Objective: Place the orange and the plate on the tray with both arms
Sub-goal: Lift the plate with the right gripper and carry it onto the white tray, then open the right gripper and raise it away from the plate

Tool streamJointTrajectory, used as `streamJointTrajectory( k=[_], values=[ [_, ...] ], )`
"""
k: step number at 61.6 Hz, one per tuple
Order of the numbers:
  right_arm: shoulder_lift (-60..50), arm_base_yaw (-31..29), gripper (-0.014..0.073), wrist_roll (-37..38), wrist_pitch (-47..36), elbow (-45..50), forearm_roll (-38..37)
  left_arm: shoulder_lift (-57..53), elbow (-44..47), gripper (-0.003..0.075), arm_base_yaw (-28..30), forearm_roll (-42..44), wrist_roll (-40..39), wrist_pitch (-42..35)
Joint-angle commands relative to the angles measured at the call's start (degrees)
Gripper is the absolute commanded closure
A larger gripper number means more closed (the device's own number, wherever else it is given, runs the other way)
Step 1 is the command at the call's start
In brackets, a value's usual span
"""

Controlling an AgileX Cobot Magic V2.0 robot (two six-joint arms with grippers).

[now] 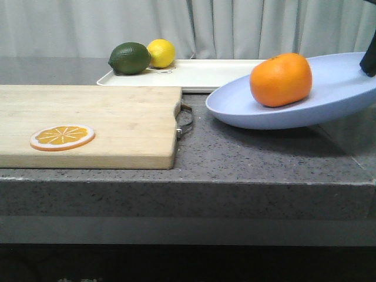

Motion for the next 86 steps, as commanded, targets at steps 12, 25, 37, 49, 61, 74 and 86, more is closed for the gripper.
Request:
streamJointTrajectory(
  k=[12,25,37,49,61,74,86],
  values=[
    [1.6,-0.5,0.0714,-1.2,-0.8,-10.1,9.6,0.7,-1.4,0.0738,0.1,-0.5,-0.5,-4.9],
    [10.6,-0.2,0.0713,-1.2,-1.2,-21.6,17.3,0.7,-1.4,0.0738,0.1,-0.5,-0.5,-4.9],
    [20.8,2.0,0.0705,0.3,-3.0,-36.3,18.5,0.7,-1.4,0.0738,0.1,-0.5,-0.5,-4.9],
    [31.9,4.8,0.0705,5.6,-2.9,-51.2,17.5,0.7,-1.4,0.0738,0.1,-0.5,-0.5,-4.9],
    [40.2,7.5,0.0705,11.3,-1.0,-62.9,12.3,0.7,-1.2,0.0738,0.1,-0.5,-0.5,-4.9],
    [44.3,8.5,0.0705,12.8,-0.1,-67.2,9.3,0.7,-1.2,0.0738,0.1,-0.5,-0.5,-4.9],
    [44.6,8.5,0.069,12.8,-0.9,-67.2,6.0,0.7,-1.2,0.0738,0.1,-0.5,-0.5,-4.9]
  ],
)
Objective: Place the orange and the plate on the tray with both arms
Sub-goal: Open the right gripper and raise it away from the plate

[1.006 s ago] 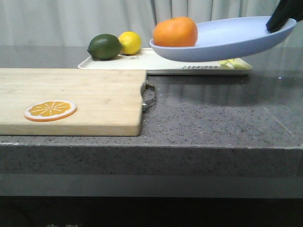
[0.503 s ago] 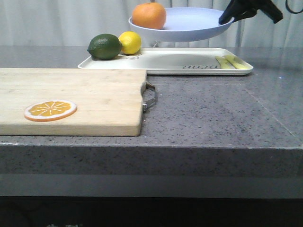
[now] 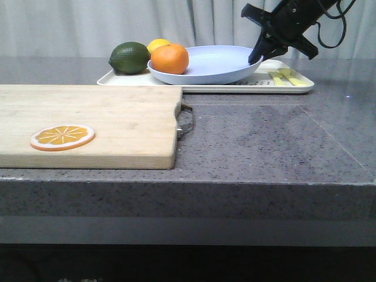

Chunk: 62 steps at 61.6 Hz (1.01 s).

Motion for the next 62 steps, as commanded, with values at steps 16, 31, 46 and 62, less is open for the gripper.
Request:
streamJointTrajectory(
  k=[16,31,46,62],
  values=[
    [-4.5,0.0,0.0395,0.4,-1.6,-2.4,1.8,0.7,-1.5,0.0738,0.1,-0.5,-0.5,-4.8],
    [-7.4,-0.1,0.0339,0.4,2.2,-5.1,-1.0,0.7,-1.5,0.0738,0.1,-0.5,-0.5,-4.8],
    [-12.7,0.0,0.071,0.4,8.7,-5.5,-8.1,0.7,-1.5,0.0738,0.1,-0.5,-0.5,-4.8],
    [-14.9,0.0,0.0706,0.4,15.9,-5.5,-12.5,0.7,-1.5,0.0738,0.1,-0.5,-0.5,-4.8]
  ],
)
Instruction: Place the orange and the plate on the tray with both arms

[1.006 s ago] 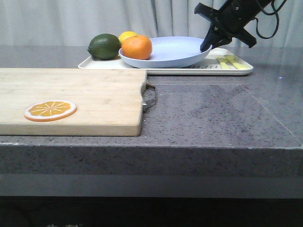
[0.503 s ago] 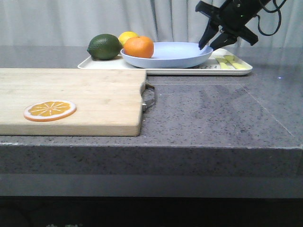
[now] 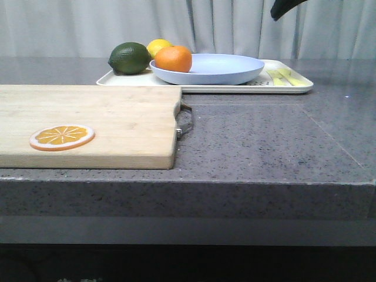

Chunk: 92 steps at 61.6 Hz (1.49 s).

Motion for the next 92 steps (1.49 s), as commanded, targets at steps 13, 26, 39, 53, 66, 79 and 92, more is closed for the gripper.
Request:
streamJointTrajectory(
  k=[13,26,39,53,66,79,92],
  values=[
    [-7.8,0.0,0.0706,0.8,7.6,-1.0,-8.7,0.7,-1.5,0.0738,0.1,-0.5,-0.5,-4.8],
    [-14.8,0.0,0.0706,0.8,7.6,6.5,-11.2,0.7,-1.5,0.0738,0.1,-0.5,-0.5,-4.8],
    [-27.9,0.0,0.0706,-2.0,7.6,25.6,-17.1,0.7,-1.5,0.0738,0.1,-0.5,-0.5,-4.5],
    [-46.3,0.0,0.0706,-4.2,0.2,49.9,-20.2,0.7,-1.5,0.0738,0.1,-0.5,-0.5,-4.5],
    [-66.7,0.0,0.0706,-5.3,-17.2,72.4,-20.3,0.7,-1.5,0.0738,0.1,-0.5,-0.5,-4.5],
    [-85.1,0.0,0.0706,-5.8,-31.6,90.4,-21.5,0.7,-1.5,0.0738,0.1,-0.5,-0.5,-4.5],
    [-100.5,0.0,0.0706,-5.8,-40.0,104.4,-21.5,0.7,-1.5,0.0738,0.1,-0.5,-0.5,-4.5]
  ],
)
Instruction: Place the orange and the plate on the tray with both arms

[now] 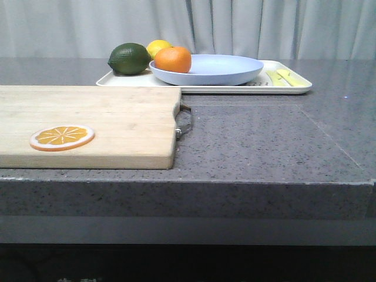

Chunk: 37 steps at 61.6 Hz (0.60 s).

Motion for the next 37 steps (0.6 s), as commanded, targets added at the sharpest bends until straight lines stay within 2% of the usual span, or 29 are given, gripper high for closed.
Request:
streamJointTrajectory(
  k=[1,14,37],
  values=[
    [-7.0,0.0,0.0706,-0.7,-9.4,4.3,-0.9,0.7,-1.5,0.0738,0.1,-0.5,-0.5,-4.5],
    [-20.9,0.0,0.0706,-1.0,-18.8,13.9,-0.9,0.7,-1.5,0.0738,0.1,-0.5,-0.5,-4.5],
    [-22.2,0.0,0.0706,-1.0,-19.2,14.4,-0.9,0.7,-1.5,0.0738,0.1,-0.5,-0.5,-4.5]
  ],
)
